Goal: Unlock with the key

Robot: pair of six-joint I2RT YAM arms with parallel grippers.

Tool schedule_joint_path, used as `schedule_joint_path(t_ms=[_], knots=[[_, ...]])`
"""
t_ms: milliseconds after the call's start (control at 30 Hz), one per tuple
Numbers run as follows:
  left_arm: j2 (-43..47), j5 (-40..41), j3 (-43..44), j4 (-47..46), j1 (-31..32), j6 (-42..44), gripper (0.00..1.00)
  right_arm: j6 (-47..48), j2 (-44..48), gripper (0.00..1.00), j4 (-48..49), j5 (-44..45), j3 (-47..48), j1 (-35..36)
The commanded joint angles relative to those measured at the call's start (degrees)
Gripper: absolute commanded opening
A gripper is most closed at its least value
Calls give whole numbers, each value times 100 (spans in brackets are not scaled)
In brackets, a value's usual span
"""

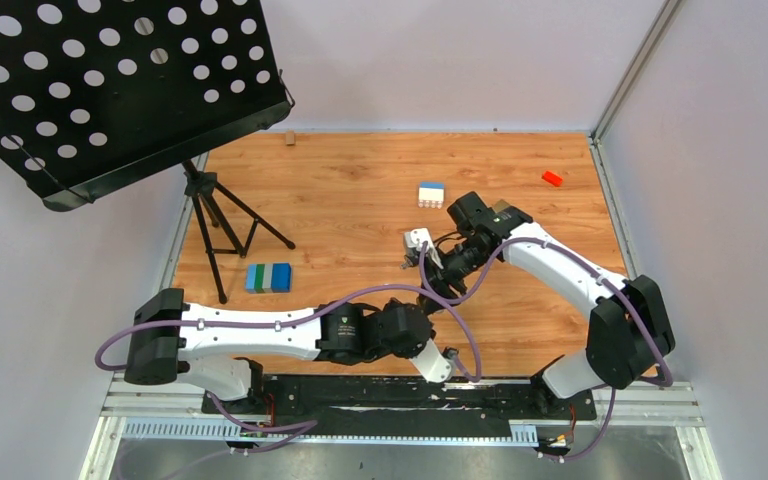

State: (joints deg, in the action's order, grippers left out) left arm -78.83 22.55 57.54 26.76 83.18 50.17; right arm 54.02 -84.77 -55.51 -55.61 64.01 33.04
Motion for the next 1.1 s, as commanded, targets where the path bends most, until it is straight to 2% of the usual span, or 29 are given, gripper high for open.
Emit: schedule_joint_path(t_ms=[0,267,400,833,1033,1067], knots=[[-106,-567,170,-314,76,50,0,149,59,0,336,-621,298,98],[-113,97,-212,-837,261,775,0,741,-253,0,-401,-1139,404,98],[-202,219,-295,-942,410,848,0,1047,-500,0,-772,-1300,588,99],[13,44,-322,-993,413,457,2,497,-258,0,-142,-985,349,101],[451,8,-520,-1006,240,320,43,280,-118,0,203,-611,131,81],[576,-11,-558,-1011,195,287,53,237,-88,0,251,-556,97,62]])
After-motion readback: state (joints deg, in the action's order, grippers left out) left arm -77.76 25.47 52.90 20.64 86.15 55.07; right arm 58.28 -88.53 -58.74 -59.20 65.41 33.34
